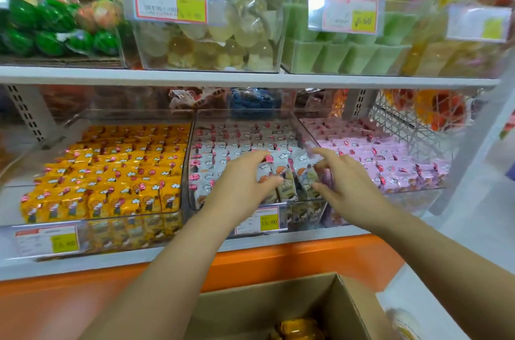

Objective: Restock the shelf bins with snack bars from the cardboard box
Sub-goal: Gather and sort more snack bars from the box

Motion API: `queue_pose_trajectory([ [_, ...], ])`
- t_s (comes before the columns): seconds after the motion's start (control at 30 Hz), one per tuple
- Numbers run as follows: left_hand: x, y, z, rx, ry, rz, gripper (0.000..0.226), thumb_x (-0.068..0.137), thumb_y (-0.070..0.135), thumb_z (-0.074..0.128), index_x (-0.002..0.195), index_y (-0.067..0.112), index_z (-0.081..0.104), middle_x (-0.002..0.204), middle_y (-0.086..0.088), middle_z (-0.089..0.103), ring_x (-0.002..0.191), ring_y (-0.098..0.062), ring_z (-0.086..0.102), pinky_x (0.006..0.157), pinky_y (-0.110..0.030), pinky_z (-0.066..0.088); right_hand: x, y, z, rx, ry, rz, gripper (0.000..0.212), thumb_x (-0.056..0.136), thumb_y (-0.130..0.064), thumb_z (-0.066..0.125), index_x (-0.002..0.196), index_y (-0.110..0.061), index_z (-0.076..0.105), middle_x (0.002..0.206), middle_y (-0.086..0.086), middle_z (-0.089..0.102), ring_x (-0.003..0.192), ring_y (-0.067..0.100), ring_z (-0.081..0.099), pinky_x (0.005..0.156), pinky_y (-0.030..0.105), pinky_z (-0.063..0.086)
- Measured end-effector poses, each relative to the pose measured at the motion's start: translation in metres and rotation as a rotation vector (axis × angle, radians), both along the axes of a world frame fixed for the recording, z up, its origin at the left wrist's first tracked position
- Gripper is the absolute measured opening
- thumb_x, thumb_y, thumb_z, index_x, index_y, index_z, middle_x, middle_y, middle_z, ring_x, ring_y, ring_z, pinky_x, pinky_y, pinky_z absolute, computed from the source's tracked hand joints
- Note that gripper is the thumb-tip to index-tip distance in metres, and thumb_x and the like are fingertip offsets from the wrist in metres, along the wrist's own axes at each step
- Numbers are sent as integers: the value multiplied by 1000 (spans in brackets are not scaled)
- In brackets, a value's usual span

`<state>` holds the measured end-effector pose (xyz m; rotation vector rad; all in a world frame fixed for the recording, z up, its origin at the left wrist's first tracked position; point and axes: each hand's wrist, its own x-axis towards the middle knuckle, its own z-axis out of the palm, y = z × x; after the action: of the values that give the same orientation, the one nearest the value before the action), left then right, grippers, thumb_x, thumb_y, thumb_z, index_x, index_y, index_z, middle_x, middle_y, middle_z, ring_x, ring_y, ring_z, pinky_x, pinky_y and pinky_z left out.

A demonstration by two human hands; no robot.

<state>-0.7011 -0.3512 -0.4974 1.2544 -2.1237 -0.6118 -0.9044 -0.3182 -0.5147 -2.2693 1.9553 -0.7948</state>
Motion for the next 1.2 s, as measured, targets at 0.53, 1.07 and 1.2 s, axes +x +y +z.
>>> queue_pose_trajectory([
  [0.53, -27, -13, -6, -38, 101, -27, 44, 90, 37, 61, 132, 28, 50, 103, 11, 63, 81, -3, 52, 79, -22, 36, -10, -23, 36, 23, 69, 101, 50, 88, -23, 65, 133, -30, 44, 120, -12, 41, 85, 12, 55, 77, 30, 41],
  [1.07, -37, -5, -27, -152, -179, -74, 48, 94, 39, 54, 138, 26, 40, 136, 7, 46, 118, -15, 47, 94, -31, 41, -6, -25, 28, 12, 358, 5, 37, 90, -18, 58, 127, -19, 56, 125, 3, 54, 117, 25, 42, 98, 36, 32],
  [1.2, -31, -11, -31, -133, -181, -35, 49, 92, 39, 57, 136, 24, 41, 133, 3, 48, 117, -19, 50, 94, -37, 46, -6, -7, 34, 10, 389, 26, 35, 86, -30, 67, 118, -19, 60, 116, -1, 56, 110, 21, 45, 91, 30, 31],
])
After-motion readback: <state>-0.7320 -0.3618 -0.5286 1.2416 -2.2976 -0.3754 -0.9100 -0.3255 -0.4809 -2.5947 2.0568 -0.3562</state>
